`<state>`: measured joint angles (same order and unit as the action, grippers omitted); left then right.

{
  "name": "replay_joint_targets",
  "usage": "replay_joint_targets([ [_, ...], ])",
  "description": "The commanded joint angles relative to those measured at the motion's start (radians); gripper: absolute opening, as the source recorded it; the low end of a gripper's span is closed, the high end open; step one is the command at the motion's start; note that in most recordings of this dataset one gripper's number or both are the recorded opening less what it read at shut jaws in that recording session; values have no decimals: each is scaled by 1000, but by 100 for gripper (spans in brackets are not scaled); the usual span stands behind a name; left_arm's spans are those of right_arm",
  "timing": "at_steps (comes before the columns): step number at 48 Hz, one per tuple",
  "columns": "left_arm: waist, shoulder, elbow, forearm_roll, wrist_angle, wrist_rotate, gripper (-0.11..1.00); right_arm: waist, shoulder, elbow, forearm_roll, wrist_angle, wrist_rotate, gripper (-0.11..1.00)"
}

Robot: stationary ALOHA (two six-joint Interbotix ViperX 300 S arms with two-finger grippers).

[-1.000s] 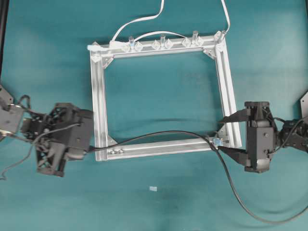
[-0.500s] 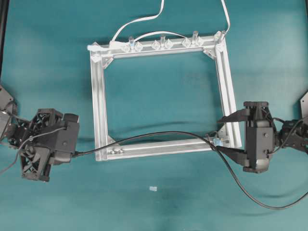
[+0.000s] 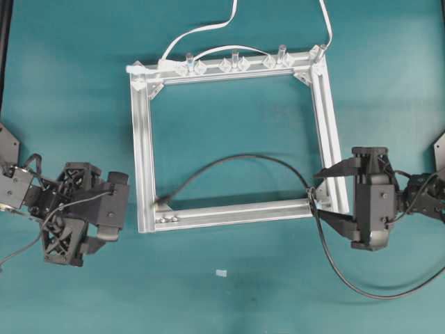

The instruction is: Insert the wire through the string loop located on the right side.

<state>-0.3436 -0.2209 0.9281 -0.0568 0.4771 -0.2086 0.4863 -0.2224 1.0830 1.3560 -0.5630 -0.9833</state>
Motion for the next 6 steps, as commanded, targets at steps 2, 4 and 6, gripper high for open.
replay_joint_targets([
  [2,-3,-11,-14,2,-5,-2,53,-2,-6,-17,-3,-3,2,90],
  [4,-3,-12,-14,2,-5,-2,55,-2,-6,-17,-3,-5,2,90],
  [6,-3,-12,-14,2,-5,-2,57,-2,-6,-17,-3,-6,2,90],
])
